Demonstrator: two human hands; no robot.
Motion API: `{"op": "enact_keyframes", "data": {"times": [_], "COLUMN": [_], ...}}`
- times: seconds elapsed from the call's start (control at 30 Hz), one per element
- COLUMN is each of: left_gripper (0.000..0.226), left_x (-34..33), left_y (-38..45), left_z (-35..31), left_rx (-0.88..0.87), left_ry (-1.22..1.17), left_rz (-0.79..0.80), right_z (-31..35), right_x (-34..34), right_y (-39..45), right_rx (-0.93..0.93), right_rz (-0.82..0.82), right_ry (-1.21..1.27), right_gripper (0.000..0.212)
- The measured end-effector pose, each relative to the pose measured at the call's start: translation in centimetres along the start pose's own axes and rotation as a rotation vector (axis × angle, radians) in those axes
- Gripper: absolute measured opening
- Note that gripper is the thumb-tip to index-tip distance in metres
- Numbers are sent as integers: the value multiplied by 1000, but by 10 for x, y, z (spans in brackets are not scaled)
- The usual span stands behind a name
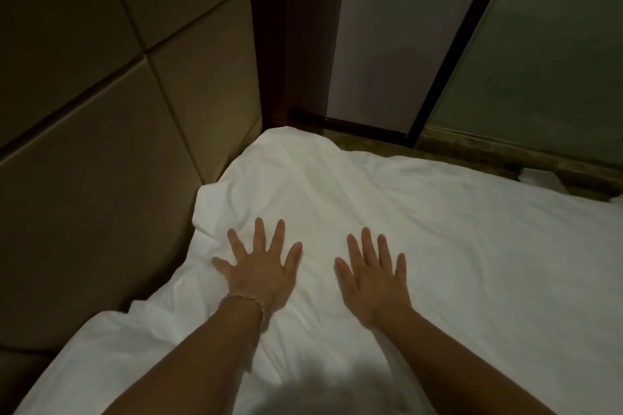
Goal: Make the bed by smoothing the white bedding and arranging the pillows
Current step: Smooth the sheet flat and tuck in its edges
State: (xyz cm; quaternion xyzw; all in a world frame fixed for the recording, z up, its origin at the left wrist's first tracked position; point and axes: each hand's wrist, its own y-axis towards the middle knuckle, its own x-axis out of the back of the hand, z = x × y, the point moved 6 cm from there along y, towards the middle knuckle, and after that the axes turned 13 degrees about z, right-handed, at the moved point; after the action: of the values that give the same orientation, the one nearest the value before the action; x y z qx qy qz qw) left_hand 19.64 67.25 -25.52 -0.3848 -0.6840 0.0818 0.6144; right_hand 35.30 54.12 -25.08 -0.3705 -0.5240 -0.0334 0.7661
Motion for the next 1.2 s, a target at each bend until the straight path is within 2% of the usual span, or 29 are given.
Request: {"op": "enact_keyframes", "data": {"times": [0.13,0.27,0.5,0.73,0.9,1.0,1.2], "left_gripper": [74,73,66,65,51,44,43], "left_x": [-14,-31,-27,-32,-31,-29,-29], "left_y": [33,65,135,161,161,157,154], "left_z": [11,22,52,50,52,53,53], "left_rx": [134,183,143,95,64,30,0], "left_ry": [-110,-198,-233,-84,-73,-85,-80], "left_rz": [68,22,-207,-591,-716,-775,-784], "right_z": [-2,-1,-8,2,9,9,6], "right_x": [6,13,32,22,27,31,22], "right_y": [45,98,187,240,242,239,223], "right_rx": [-2,15,-16,35,66,51,8], "right_rz": [-8,-7,-135,-364,-593,-592,-564], "right_ry": [6,4,-65,-174,-189,-166,-184], "right_gripper": [72,76,90,97,82,75,66]}}
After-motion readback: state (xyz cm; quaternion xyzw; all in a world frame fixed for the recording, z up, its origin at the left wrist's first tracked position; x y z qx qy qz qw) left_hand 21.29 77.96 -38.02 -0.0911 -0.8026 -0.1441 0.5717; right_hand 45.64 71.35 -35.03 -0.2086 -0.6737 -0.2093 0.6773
